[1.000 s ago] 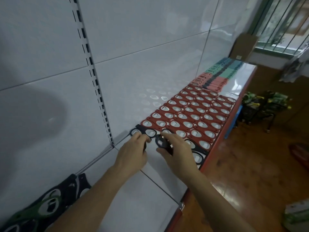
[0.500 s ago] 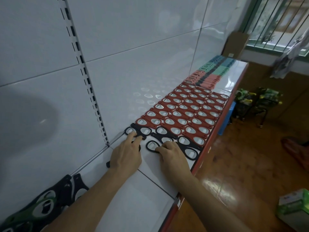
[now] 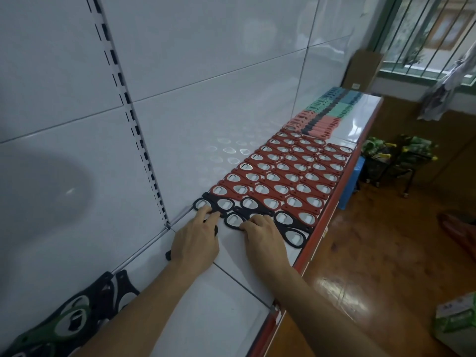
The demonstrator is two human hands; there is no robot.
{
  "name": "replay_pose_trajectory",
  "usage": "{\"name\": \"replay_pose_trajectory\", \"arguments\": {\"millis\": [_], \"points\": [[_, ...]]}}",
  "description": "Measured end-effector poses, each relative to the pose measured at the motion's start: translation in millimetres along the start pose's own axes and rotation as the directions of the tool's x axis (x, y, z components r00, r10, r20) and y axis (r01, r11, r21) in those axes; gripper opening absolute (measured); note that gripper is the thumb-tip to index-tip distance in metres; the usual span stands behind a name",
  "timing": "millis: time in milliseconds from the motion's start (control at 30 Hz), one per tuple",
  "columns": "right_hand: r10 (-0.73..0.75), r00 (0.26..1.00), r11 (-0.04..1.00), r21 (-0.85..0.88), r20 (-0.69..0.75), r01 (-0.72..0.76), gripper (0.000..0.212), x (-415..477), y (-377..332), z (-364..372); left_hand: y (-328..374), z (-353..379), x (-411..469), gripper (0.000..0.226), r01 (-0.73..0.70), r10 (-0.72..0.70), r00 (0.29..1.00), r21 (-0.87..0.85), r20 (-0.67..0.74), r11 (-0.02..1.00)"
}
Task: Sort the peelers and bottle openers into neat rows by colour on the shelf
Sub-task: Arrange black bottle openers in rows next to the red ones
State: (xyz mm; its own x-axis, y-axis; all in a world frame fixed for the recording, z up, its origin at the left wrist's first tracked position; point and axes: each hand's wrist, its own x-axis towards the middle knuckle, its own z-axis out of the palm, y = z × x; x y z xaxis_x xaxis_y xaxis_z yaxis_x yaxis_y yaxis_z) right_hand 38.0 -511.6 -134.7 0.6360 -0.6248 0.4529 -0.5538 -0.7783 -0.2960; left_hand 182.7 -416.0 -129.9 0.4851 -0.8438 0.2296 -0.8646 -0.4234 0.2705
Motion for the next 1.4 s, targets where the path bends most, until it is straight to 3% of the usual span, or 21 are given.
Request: {"name": "replay_pose_trajectory", "arguments": {"millis": [100, 167, 200, 233, 267, 300, 333, 367, 433, 533, 700, 900, 1033, 1167, 1233, 1400], "points": [[0.041, 0.999, 0.998, 0.052, -0.019, -0.04, 0.02, 0.4, -2.0, -5.3, 6.7, -12.7, -1.1, 0.046, 0.016, -0.025, 0.997, -0.117, -0.077, 0.993], [0.098, 0.994, 0.971, 0.226, -0.053, -0.084, 0.018, 0.7, -7.5, -14.0, 15.5, -29.0, 0.4, 0.031, -0.028, -0.071, 0.967, -0.377, -0.244, 0.926], [0.119, 0.992, 0.929, 0.355, -0.029, -0.101, 0.013, 0.2, -11.7, -20.0, 21.3, -37.5, 2.2, 0.025, -0.022, -0.164, 0.951, -0.584, -0.264, 0.811], [0.118, 0.993, 0.859, 0.498, 0.027, -0.116, 0.008, -0.9, -16.4, -27.6, 28.0, -45.1, 4.8, 0.025, 0.006, -0.269, 0.945, -0.813, -0.185, 0.582], [0.101, 0.989, 0.758, 0.636, 0.107, -0.146, 0.008, -2.1, -21.7, -35.8, 36.1, -52.1, 6.7, 0.027, 0.035, -0.329, 0.943, -0.967, -0.051, 0.252], [0.074, 0.982, 0.643, 0.744, 0.176, -0.182, 0.013, -3.6, -26.9, -43.9, 43.2, -56.4, 7.9, 0.028, 0.062, -0.339, 0.938, -0.997, 0.075, -0.05], [0.049, 0.977, 0.565, 0.801, 0.206, -0.197, 0.019, -6.0, -30.1, -50.0, 49.4, -58.3, 8.5, 0.028, 0.078, -0.319, 0.934, -0.962, 0.162, -0.261], [0.04, 0.979, 0.546, 0.816, 0.2, -0.189, 0.024, -8.0, -31.1, -53.7, 54.6, -58.5, 8.4, 0.028, 0.093, -0.297, 0.931, -0.924, 0.213, -0.371], [0.076, 0.987, 0.621, 0.768, 0.141, -0.157, 0.03, -9.8, -28.1, -55.5, 61.2, -56.2, 8.1, 0.029, 0.109, -0.289, 0.921, -0.887, 0.26, -0.449], [0.119, 0.99, 0.728, 0.671, 0.081, -0.142, 0.031, -10.9, -14.0, -53.5, 69.2, -52.1, 6.0, 0.032, 0.12, -0.312, 0.908, -0.887, 0.28, -0.446], [0.043, 0.993, 0.797, 0.595, 0.114, -0.103, 0.021, -15.3, -0.2, -64.6, 81.5, -46.5, 2.8, 0.033, 0.167, -0.321, 0.883, -0.87, 0.341, -0.465], [0.232, 0.97, 0.796, 0.56, 0.066, -0.229, 0.017, -22.4, 9.3, -65.5, 86.1, -40.5, -1.0, 0.032, 0.287, -0.212, 0.861, -0.787, 0.462, -0.547], [0.321, 0.946, 0.804, 0.543, -0.052, -0.243, 0.022, -25.4, 13.6, -67.7, 87.9, -35.5, -11.2, 0.049, 0.424, -0.128, 0.853, -0.816, 0.505, -0.392], [0.297, 0.949, 0.876, 0.426, -0.107, -0.226, 0.019, -33.5, 36.2, -75.0, 81.6, -36.3, -9.1, 0.047, 0.344, -0.3, 0.831, -0.857, 0.468, -0.383], [0.267, 0.963, 0.918, 0.317, -0.046, -0.239, 0.02, -43.9, 43.9, -73.0, 79.5, -36.5, -7.7, 0.025, 0.324, -0.376, 0.844, -0.923, 0.382, -0.21], [0.26, 0.964, 0.951, 0.187, -0.047, -0.247, 0.015, -71.0, 47.5, -65.5, 74.9, -32.4, -4.1, 0.013, 0.29, -0.333, 0.918, -0.936, 0.214, 0.2]]}}
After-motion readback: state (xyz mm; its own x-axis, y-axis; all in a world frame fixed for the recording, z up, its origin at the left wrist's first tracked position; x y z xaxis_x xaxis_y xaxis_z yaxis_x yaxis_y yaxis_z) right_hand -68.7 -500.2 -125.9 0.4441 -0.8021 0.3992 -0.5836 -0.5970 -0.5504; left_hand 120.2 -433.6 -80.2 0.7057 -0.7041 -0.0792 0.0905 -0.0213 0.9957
